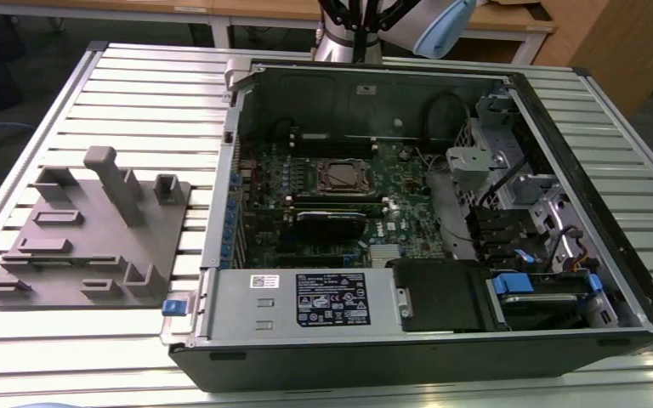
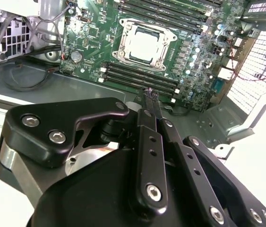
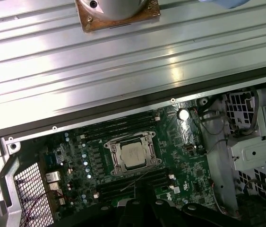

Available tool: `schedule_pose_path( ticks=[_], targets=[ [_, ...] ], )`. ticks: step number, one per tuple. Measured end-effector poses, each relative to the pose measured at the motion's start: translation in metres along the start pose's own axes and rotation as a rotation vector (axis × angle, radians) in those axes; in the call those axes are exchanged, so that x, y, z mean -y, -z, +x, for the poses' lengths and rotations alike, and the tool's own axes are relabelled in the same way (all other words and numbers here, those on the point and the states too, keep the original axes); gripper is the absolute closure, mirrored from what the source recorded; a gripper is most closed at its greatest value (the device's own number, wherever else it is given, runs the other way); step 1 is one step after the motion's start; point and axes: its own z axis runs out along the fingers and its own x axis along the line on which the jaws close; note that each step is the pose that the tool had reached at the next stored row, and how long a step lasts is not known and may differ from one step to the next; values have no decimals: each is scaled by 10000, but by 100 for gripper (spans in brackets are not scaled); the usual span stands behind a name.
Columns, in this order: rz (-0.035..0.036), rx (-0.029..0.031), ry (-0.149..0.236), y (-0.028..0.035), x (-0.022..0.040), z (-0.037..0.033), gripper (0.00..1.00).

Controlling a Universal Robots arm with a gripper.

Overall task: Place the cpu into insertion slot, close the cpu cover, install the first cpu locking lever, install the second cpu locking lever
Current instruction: 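Install the first cpu locking lever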

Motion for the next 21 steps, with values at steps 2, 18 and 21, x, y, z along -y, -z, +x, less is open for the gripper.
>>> schedule_pose_path(
  ticks=[2, 18, 21],
  targets=[
    [1, 0, 0, -6, 0, 0, 90],
    [1, 0, 0, -60, 19, -1, 90],
    [-28, -8, 0, -67, 22, -2, 90]
  ],
)
